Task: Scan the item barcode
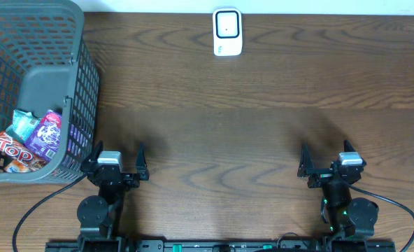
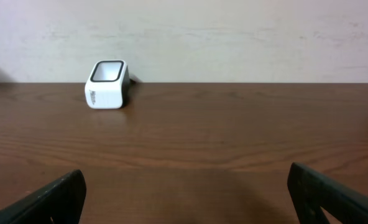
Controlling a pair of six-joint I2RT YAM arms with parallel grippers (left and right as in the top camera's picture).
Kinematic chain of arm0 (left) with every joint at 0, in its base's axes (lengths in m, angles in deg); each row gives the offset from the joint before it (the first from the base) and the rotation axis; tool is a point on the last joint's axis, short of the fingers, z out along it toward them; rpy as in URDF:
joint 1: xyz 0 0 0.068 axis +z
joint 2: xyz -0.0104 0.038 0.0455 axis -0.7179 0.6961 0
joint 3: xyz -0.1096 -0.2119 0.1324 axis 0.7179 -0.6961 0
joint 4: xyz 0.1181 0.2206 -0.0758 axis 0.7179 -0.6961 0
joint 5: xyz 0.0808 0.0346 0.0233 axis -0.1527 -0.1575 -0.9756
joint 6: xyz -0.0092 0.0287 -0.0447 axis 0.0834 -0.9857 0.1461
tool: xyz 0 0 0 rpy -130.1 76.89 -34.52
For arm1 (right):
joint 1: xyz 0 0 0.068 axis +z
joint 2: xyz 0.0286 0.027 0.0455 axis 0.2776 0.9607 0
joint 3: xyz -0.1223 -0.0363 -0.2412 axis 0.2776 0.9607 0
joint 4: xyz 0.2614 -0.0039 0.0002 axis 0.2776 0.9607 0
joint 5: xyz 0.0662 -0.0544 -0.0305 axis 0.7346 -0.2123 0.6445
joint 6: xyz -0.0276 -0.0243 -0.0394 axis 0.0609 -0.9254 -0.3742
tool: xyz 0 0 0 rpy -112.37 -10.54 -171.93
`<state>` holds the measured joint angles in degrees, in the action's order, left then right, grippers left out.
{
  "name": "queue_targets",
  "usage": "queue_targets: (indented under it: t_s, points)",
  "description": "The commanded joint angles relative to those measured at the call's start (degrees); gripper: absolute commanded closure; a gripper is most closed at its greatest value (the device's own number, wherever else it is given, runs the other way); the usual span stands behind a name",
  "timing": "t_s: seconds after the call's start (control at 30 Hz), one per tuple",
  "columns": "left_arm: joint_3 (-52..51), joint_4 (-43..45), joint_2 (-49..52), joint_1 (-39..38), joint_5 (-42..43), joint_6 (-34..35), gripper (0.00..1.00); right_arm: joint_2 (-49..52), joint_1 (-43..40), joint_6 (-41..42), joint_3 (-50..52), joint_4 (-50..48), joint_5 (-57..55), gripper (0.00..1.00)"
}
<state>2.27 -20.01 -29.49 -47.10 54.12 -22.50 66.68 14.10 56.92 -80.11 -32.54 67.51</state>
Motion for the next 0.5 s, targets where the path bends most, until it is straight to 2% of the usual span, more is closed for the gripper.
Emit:
queue_targets:
  t_s: [0.0, 0.47]
  points:
    - [-0.87, -2.12, -0.37, 0.33, 1.57, -0.50, 0.02, -0.31, -0.35, 0.79, 0.09, 0.22, -0.04, 0.01]
    - [-0.87, -2.12, -0.37, 0.33, 1.55, -0.52, 0.02, -0.31, -0.35, 0.79, 0.09, 0.22, -0.04, 0.01]
